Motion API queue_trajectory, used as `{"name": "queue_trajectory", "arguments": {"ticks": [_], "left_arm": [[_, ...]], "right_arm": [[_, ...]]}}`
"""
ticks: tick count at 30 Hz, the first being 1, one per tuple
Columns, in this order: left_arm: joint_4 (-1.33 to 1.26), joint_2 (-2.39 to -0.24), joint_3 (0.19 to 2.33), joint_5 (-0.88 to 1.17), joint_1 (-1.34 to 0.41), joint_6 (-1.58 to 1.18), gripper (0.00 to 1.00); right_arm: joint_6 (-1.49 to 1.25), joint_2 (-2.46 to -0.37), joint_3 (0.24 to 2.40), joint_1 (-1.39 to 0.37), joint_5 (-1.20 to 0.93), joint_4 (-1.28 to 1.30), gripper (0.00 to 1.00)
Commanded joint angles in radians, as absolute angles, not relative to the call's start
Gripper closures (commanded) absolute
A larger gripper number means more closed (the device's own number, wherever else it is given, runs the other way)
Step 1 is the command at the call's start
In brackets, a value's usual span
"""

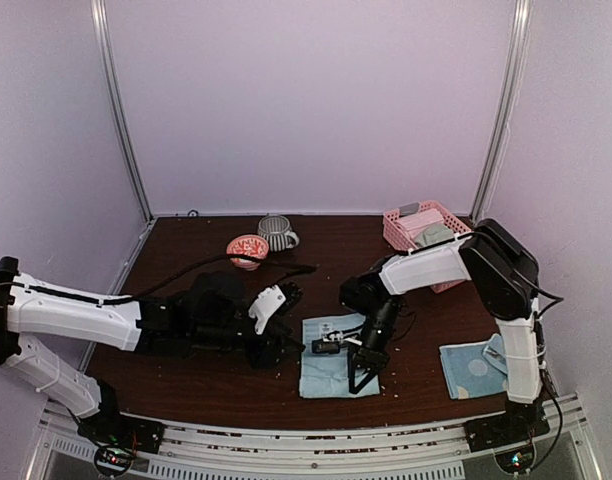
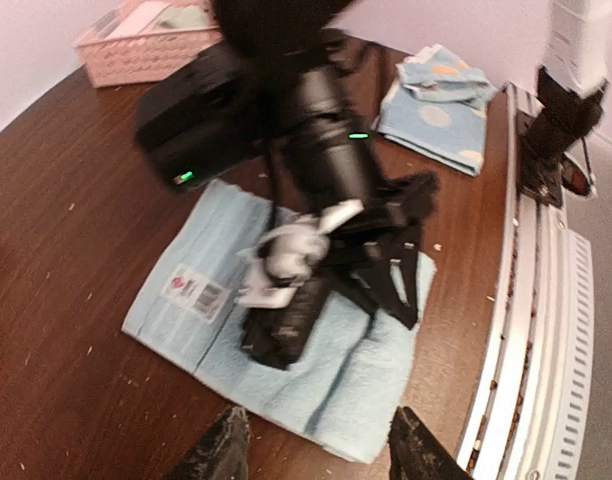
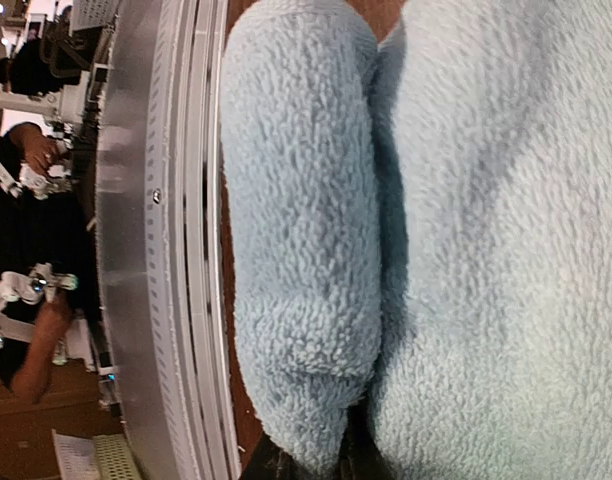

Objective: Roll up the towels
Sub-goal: Roll the towel at the center of the board.

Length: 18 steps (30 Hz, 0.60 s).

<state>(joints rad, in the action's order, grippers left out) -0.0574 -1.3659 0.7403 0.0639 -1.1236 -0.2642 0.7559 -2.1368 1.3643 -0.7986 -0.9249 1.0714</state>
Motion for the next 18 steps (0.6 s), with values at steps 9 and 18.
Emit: {"name": "queue_trajectory", "arguments": {"ticks": [9, 18], "left_arm": [[0.186, -1.741, 1.053, -0.021, -1.331, 0.179, 0.45], [0.153, -1.897, 1.120, -0.051, -1.333, 0.242, 0.54]], "right_arm": [[0.799, -2.298, 1.405, -0.750, -0.915, 1.181, 1.00], [0.810, -2.313, 1.407, -0.750, -0.921, 1.192, 1.00]]}}
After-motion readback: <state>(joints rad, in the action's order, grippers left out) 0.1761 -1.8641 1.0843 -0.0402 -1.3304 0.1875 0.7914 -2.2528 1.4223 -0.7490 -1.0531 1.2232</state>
